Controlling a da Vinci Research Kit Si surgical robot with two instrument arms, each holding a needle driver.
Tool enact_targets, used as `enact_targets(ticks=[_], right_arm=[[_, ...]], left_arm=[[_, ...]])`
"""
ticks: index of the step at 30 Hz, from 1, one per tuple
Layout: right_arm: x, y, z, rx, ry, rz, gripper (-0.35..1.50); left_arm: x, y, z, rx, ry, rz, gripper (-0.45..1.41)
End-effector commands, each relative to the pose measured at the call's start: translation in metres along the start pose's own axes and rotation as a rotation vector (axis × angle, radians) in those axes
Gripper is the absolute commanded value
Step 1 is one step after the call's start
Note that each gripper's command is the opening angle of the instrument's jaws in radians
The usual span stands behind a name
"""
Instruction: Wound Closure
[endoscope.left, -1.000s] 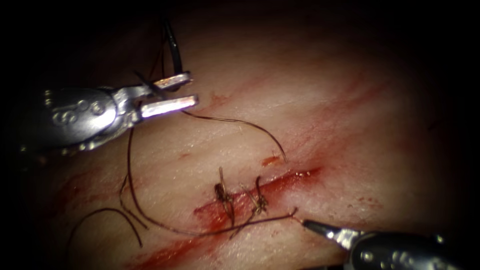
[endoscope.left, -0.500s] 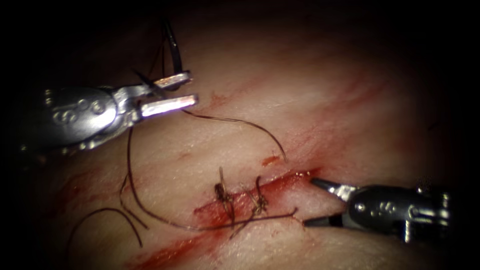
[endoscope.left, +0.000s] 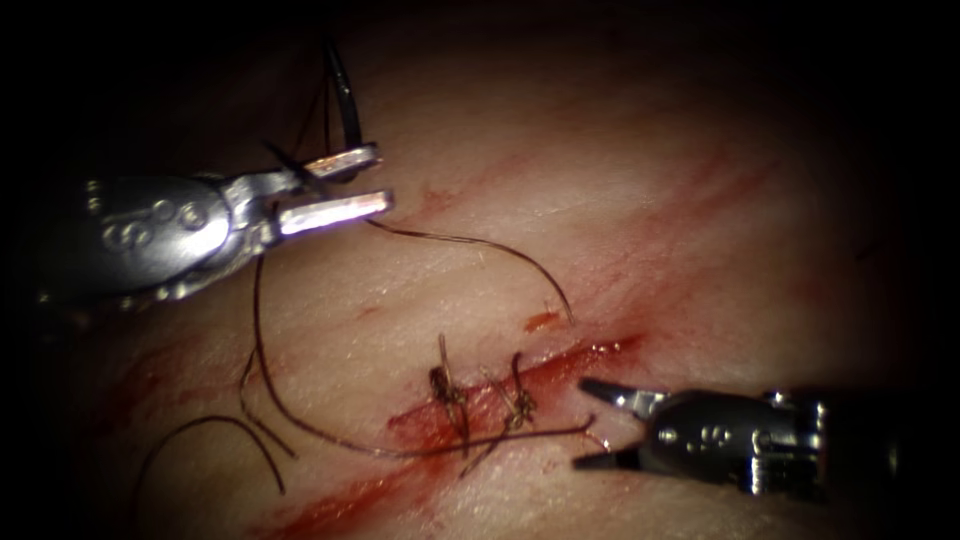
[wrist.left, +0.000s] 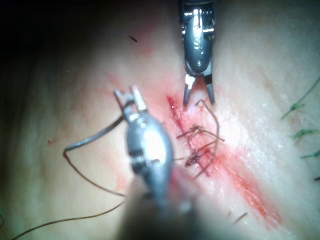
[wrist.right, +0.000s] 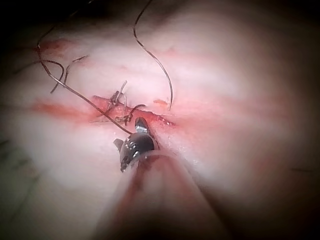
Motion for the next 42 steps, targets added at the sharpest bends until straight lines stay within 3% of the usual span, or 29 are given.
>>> enact_targets(ticks=[1, 3, 4, 5, 6, 7, 14, 20, 31, 33, 36, 40, 41, 42], right_arm=[[0.0, -0.0004, 0.0011, 0.008, 0.006, 0.003, 1.31], [0.0001, -0.0001, 0.0012, 0.026, 0.011, 0.005, 1.06], [0.0002, 0.0, 0.0012, 0.039, 0.01, 0.006, 0.78], [0.0002, 0.0001, 0.0011, 0.057, 0.008, 0.006, 0.15], [0.0002, 0.0002, 0.001, 0.061, 0.003, 0.006, -0.3], [0.0002, 0.0002, 0.0009, 0.065, -0.001, 0.007, -0.35], [0.0003, -0.0002, -0.0005, 0.092, -0.036, 0.037, -0.35], [0.0019, -0.003, -0.0031, 0.127, -0.043, 0.083, -0.35], [0.0139, -0.0099, -0.0084, 0.208, -0.03, 0.091, -0.35], [0.0153, -0.0102, -0.0089, 0.177, -0.045, 0.074, -0.35], [0.0149, -0.0089, -0.0091, 0.131, -0.035, 0.037, -0.35], [0.012, -0.0065, -0.0087, 0.077, -0.002, 0.059, 0.44], [0.0103, -0.0051, -0.0084, 0.022, 0.007, 0.072, 1.01], [0.0097, -0.0045, -0.0082, -0.005, 0.005, 0.079, 1.18]], left_arm=[[-0.0005, 0.0002, 0.0006, 0.0, 0.0, -0.001, -0.45], [-0.0005, 0.0002, 0.0005, 0.0, 0.0, -0.001, -0.45], [-0.0005, 0.0002, 0.0005, 0.0, 0.0, -0.001, -0.45], [-0.0005, 0.0002, 0.0005, -0.001, 0.0, -0.001, -0.45], [-0.0005, 0.0002, 0.0005, -0.001, 0.0, -0.001, -0.45], [-0.0005, 0.0002, 0.0005, -0.001, 0.0, -0.001, -0.45], [-0.0004, 0.0002, 0.0004, -0.001, 0.0, -0.002, -0.45], [-0.0004, 0.0002, 0.0003, -0.002, 0.001, -0.002, -0.45], [-0.0004, 0.0001, 0.0001, -0.004, 0.001, -0.003, -0.45], [-0.0004, 0.0, 0.0001, -0.005, 0.001, -0.003, -0.45], [-0.0003, 0.0, 0.0, -0.005, 0.001, -0.003, -0.45], [-0.0003, 0.0, 0.0, -0.005, 0.001, -0.003, -0.45], [-0.0003, 0.0, 0.0, -0.005, 0.001, -0.003, -0.45], [-0.0003, 0.0, 0.0, -0.005, 0.001, -0.003, -0.45]])
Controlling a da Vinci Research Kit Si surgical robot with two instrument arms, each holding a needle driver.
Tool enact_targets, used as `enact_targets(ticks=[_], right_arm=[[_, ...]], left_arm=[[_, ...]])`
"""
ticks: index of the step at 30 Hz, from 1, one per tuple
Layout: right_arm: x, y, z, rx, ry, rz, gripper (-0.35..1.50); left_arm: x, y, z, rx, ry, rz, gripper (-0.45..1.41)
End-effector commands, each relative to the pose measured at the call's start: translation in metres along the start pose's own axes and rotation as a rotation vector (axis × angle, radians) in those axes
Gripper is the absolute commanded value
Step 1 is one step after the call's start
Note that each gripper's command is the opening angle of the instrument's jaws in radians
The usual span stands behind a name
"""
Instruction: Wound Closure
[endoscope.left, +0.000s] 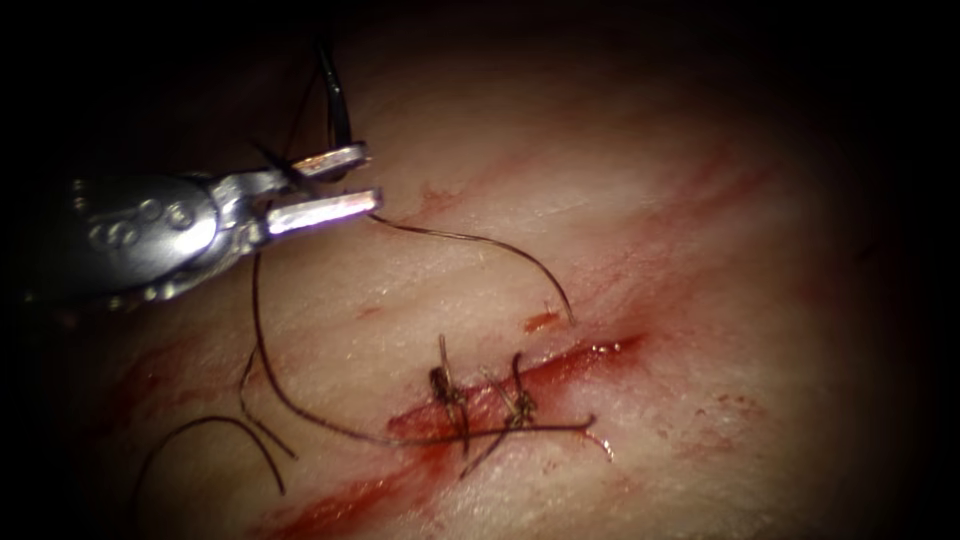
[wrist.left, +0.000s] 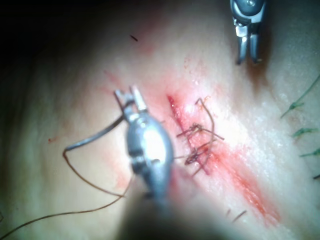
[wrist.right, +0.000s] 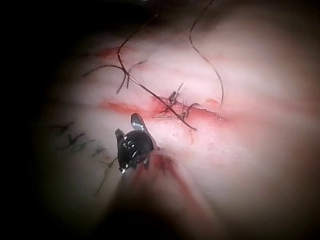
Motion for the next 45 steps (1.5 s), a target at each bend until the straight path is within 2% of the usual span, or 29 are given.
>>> enact_targets(ticks=[1, 4, 12, 15, 19, 24, 27, 29, 30, 32, 35, 45], right_arm=[[-0.0018, 0.001, 0.0011, -0.04, -0.005, 0.014, 1.28], [-0.0034, 0.0029, 0.0019, -0.096, 0.002, 0.036, 1.46], [-0.0074, 0.0063, 0.0061, -0.095, 0.026, 0.041, 1.48], [-0.0092, 0.0067, 0.0077, -0.078, 0.034, 0.029, 1.48], [-0.0114, 0.0066, 0.0098, -0.053, -0.001, 0.011, 1.48], [-0.0124, 0.0062, 0.0109, -0.009, -0.003, -0.001, 1.4], [-0.0122, 0.006, 0.0108, 0.037, -0.018, -0.003, 1.01], [-0.012, 0.0058, 0.0106, 0.073, -0.03, -0.04, 0.05], [-0.0119, 0.0057, 0.0105, 0.111, -0.029, -0.048, -0.35], [-0.0119, 0.0057, 0.0103, 0.174, -0.065, -0.064, -0.35], [-0.0122, 0.0055, 0.0099, 0.201, -0.12, -0.08, -0.35], [-0.0121, 0.0047, 0.009, 0.209, -0.125, -0.046, -0.35]], left_arm=[[-0.0006, 0.0002, 0.0006, -0.001, 0.0, -0.001, -0.45], [-0.0006, 0.0002, 0.0006, -0.001, 0.0, -0.001, -0.45], [-0.0006, 0.0002, 0.0006, 0.0, 0.0, 0.0, -0.45], [-0.0006, 0.0002, 0.0005, -0.001, 0.0, 0.0, -0.45], [-0.0007, 0.0002, 0.0005, -0.001, 0.0, 0.0, -0.45], [-0.0007, 0.0002, 0.0005, -0.001, 0.0, 0.0, -0.45], [-0.0007, 0.0002, 0.0005, -0.001, 0.0, 0.0, -0.45], [-0.0007, 0.0002, 0.0005, -0.001, 0.0, 0.0, -0.45], [-0.0007, 0.0002, 0.0005, -0.001, 0.0, 0.0, -0.45], [-0.0007, 0.0002, 0.0005, -0.001, 0.0, 0.0, -0.45], [-0.0006, 0.0002, 0.0005, -0.001, 0.0, 0.0, -0.45], [-0.0006, 0.0002, 0.0006, 0.0, 0.0, -0.001, -0.45]])
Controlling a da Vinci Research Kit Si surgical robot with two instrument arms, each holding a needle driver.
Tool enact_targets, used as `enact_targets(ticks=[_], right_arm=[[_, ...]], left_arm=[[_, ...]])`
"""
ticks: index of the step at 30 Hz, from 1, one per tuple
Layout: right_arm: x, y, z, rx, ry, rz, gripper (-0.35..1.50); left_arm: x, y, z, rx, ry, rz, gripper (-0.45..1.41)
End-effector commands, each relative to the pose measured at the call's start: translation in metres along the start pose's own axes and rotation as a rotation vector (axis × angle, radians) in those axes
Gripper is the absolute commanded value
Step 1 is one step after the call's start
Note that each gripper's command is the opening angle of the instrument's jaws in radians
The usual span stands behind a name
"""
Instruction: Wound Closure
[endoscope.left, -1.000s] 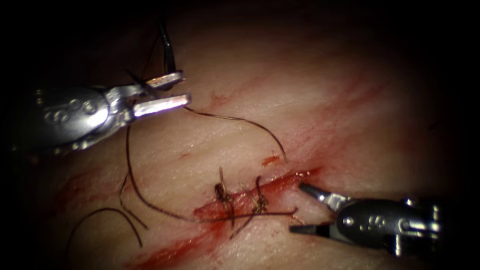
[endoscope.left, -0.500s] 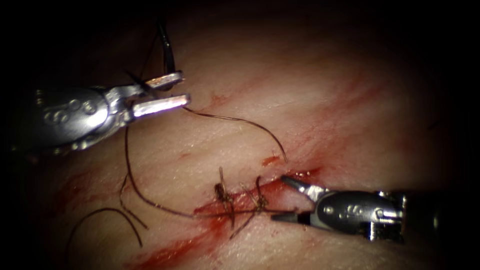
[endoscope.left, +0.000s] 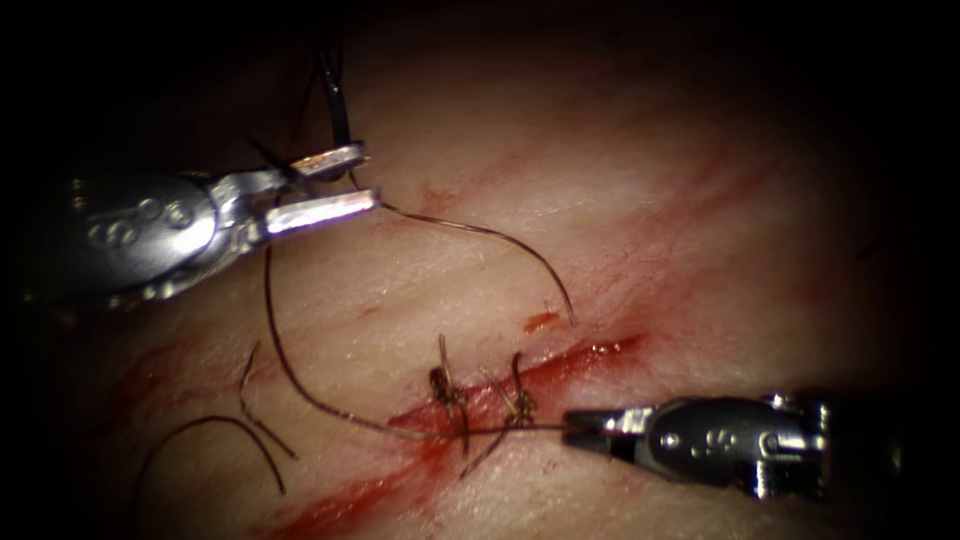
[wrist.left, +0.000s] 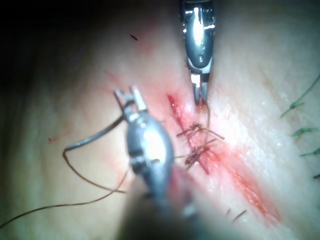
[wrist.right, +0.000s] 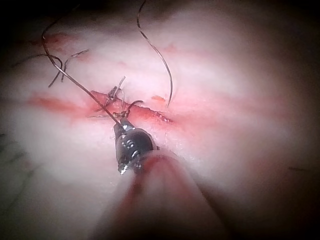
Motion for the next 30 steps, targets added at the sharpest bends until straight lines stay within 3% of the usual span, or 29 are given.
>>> enact_targets(ticks=[1, 8, 20, 27, 30], right_arm=[[0.0003, -0.0009, 0.0008, 0.006, 0.006, 0.035, -0.35], [0.0025, -0.0037, -0.0005, 0.034, 0.009, 0.099, -0.35], [0.0118, -0.0091, -0.0058, 0.043, 0.07, 0.096, -0.35], [0.0162, -0.0118, -0.0057, 0.068, 0.089, 0.084, -0.35], [0.0176, -0.0116, -0.0058, 0.034, 0.117, 0.062, -0.35]], left_arm=[[-0.0006, 0.0002, 0.0006, -0.001, 0.0, -0.001, -0.45], [-0.0006, 0.0002, 0.0006, -0.001, 0.0, -0.001, -0.45], [-0.0006, 0.0003, 0.0006, 0.0, 0.0, -0.001, -0.45], [-0.0006, 0.0002, 0.0006, -0.001, 0.0, -0.001, -0.45], [-0.0006, 0.0002, 0.0005, -0.001, 0.0, -0.001, -0.45]])
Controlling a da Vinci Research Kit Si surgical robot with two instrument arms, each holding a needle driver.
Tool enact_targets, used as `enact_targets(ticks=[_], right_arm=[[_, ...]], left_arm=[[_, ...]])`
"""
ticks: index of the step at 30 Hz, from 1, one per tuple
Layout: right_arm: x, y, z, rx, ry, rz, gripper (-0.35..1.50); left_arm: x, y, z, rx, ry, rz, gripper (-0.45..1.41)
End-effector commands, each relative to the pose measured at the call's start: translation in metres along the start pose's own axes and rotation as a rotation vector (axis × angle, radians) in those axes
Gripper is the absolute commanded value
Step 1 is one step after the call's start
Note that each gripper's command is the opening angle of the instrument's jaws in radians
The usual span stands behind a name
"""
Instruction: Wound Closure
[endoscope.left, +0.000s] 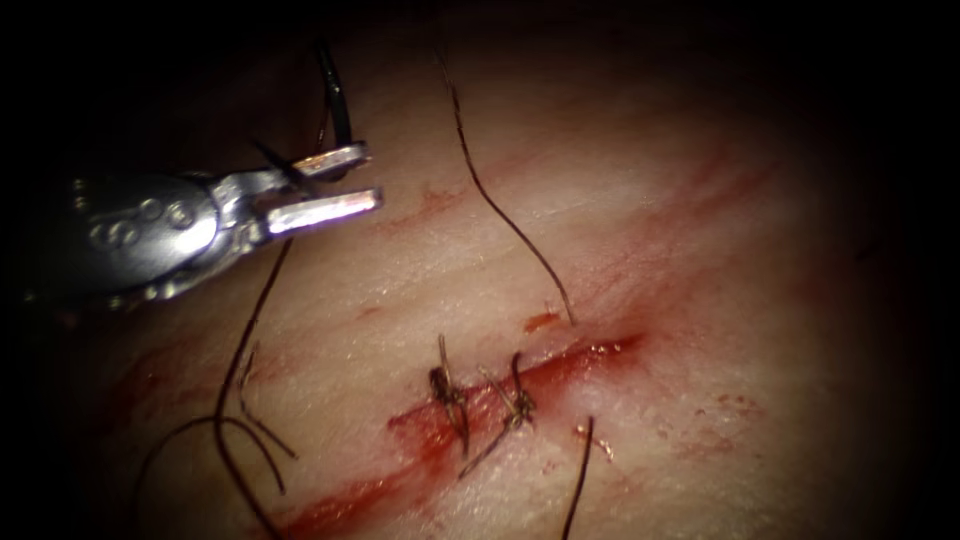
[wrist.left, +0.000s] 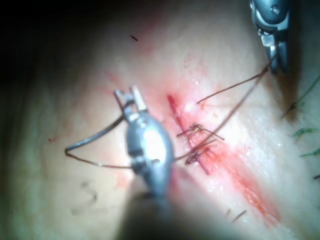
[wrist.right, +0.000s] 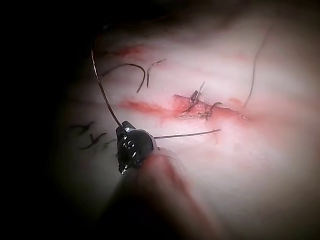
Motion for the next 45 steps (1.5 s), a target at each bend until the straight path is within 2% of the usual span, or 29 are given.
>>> enact_targets(ticks=[1, 3, 4, 5, 7, 10, 20, 25, 30, 32, 35, 38, 41, 45], right_arm=[[0.0005, -0.0002, 0.0008, -0.037, 0.053, -0.018, -0.35], [0.0004, 0.0006, 0.0005, -0.07, 0.064, -0.022, -0.32], [0.0002, 0.0011, 0.0002, -0.101, 0.067, -0.028, 0.36], [0.0, 0.0015, 0.0, -0.123, 0.065, -0.036, 0.77], [-0.001, 0.0026, -0.0007, -0.178, 0.055, -0.041, 1.28], [-0.0027, 0.0041, -0.0016, -0.196, 0.059, -0.043, 1.45], [-0.0112, 0.0108, -0.005, -0.209, 0.114, -0.05, 1.46], [-0.0135, 0.0126, -0.0065, -0.219, 0.188, -0.049, 1.48], [-0.0157, 0.0123, -0.0082, -0.146, 0.237, -0.043, 1.48], [-0.0159, 0.0122, -0.0086, -0.137, 0.242, -0.035, 1.48], [-0.0164, 0.0111, -0.0094, -0.061, 0.313, -0.003, 1.48], [-0.0166, 0.0098, -0.0096, 0.004, 0.348, 0.002, 1.48], [-0.0168, 0.0089, -0.0091, 0.06, 0.332, -0.026, 1.48], [-0.0175, 0.0086, -0.0081, 0.079, 0.302, -0.032, 1.48]], left_arm=[[-0.0006, 0.0002, 0.0005, -0.002, 0.001, -0.001, -0.45], [-0.0006, 0.0002, 0.0005, -0.002, 0.001, -0.001, -0.45], [-0.0006, 0.0002, 0.0005, -0.002, 0.001, -0.001, -0.45], [-0.0005, 0.0002, 0.0005, -0.002, 0.001, -0.001, -0.45], [-0.0006, 0.0002, 0.0005, -0.002, 0.001, -0.001, -0.45], [-0.0006, 0.0002, 0.0005, -0.002, 0.001, -0.001, -0.45], [-0.0006, 0.0003, 0.0007, -0.002, -0.002, 0.001, -0.45], [-0.0008, 0.0002, 0.0006, -0.002, -0.002, 0.001, -0.45], [-0.0008, 0.0001, 0.0006, -0.003, -0.002, 0.001, -0.45], [-0.0008, 0.0001, 0.0006, -0.003, -0.002, 0.001, -0.45], [-0.0009, -0.0003, 0.0003, -0.006, -0.001, 0.0, -0.45], [-0.0011, -0.0007, 0.0, -0.007, -0.002, 0.0, -0.45], [-0.0012, -0.001, -0.0004, -0.005, -0.005, 0.0, -0.45], [-0.0009, -0.0015, -0.0012, -0.005, -0.01, -0.004, -0.45]])
